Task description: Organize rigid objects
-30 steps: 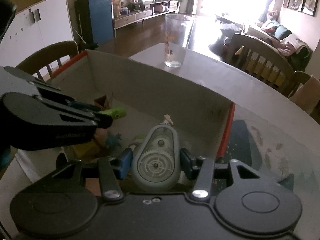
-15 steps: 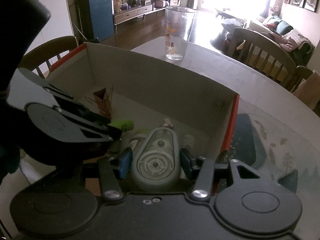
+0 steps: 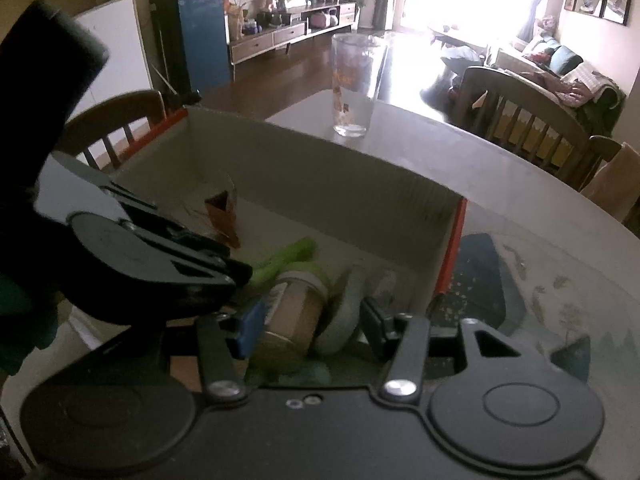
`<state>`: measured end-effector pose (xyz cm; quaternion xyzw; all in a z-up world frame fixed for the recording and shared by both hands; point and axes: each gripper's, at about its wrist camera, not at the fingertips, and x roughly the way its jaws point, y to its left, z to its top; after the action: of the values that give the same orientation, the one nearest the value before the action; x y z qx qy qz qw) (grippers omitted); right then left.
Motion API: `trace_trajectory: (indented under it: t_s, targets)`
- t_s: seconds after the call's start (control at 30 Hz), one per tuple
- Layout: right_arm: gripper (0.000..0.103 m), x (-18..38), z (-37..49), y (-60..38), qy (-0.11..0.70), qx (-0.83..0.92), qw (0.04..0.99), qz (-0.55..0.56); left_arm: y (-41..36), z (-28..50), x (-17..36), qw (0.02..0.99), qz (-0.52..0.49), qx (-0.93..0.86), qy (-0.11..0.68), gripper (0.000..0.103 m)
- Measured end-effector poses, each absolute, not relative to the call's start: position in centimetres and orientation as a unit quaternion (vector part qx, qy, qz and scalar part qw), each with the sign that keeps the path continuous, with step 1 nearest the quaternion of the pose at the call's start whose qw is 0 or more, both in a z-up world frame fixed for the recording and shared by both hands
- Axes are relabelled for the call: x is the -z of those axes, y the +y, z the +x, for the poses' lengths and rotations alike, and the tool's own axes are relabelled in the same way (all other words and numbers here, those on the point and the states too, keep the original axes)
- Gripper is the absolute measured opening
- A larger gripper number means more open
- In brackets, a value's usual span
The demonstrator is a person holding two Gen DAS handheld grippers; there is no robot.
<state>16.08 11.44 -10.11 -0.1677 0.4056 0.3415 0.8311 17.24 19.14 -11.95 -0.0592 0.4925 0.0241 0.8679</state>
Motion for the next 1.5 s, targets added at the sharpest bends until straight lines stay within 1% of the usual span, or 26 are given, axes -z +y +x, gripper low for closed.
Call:
trace_trajectory:
  t_s: [0.23, 0.5, 0.57, 1.1, 1.13, 1.2, 1.23, 1.27, 1.3, 1.33, 1.37, 1.4, 1.47, 1.5]
  targets:
    - [0.057, 7.6, 14.9, 10.0, 0.386, -0.358, 0.838, -0.143, 19.4, 14.4, 9.3, 0.890, -0.067, -0.040, 0.450, 0.017]
    - [0.059, 4.6, 12.8, 8.2, 0.345, -0.365, 0.858, -0.107, 19.0, 10.8, 6.1, 0.916, -0.062, -0.049, 0.393, 0.017]
    - [0.065, 4.1, 12.3, 7.6, 0.337, -0.367, 0.861, -0.099, 18.9, 10.2, 5.5, 0.921, -0.063, -0.049, 0.381, 0.017]
    - [0.066, 1.6, 9.4, 4.3, 0.304, -0.377, 0.873, -0.051, 18.5, 5.2, 2.7, 0.941, -0.069, -0.067, 0.325, 0.018]
    - [0.066, 1.5, 9.2, 4.2, 0.302, -0.378, 0.874, -0.050, 18.4, 4.9, 2.6, 0.942, -0.068, -0.067, 0.322, 0.020]
    - [0.071, 1.4, 8.7, 3.8, 0.299, -0.381, 0.874, -0.046, 18.3, 4.4, 2.6, 0.944, -0.066, -0.068, 0.317, 0.030]
    - [0.074, 1.3, 8.6, 3.6, 0.298, -0.383, 0.873, -0.045, 18.2, 4.2, 2.5, 0.945, -0.066, -0.068, 0.313, 0.032]
    - [0.074, 1.2, 8.4, 3.6, 0.296, -0.384, 0.873, -0.045, 18.1, 4.0, 2.5, 0.946, -0.067, -0.068, 0.309, 0.037]
    - [0.074, 1.2, 8.2, 3.5, 0.295, -0.385, 0.873, -0.047, 18.1, 3.8, 2.5, 0.947, -0.069, -0.070, 0.307, 0.051]
    - [0.074, 1.3, 8.0, 3.6, 0.294, -0.385, 0.874, -0.047, 18.1, 3.6, 2.4, 0.948, -0.070, -0.071, 0.303, 0.058]
    - [0.075, 1.3, 7.9, 3.5, 0.294, -0.386, 0.873, -0.047, 18.0, 3.4, 2.4, 0.950, -0.071, -0.071, 0.297, 0.069]
    - [0.076, 1.3, 7.7, 3.6, 0.293, -0.386, 0.874, -0.048, 18.0, 3.1, 2.3, 0.951, -0.072, -0.071, 0.291, 0.071]
    - [0.082, 1.3, 7.4, 3.4, 0.289, -0.385, 0.875, -0.047, 18.0, 2.9, 2.2, 0.952, -0.075, -0.072, 0.288, 0.071]
    - [0.083, 1.3, 7.3, 3.3, 0.288, -0.386, 0.875, -0.045, 18.1, 2.9, 2.2, 0.952, -0.077, -0.070, 0.287, 0.072]
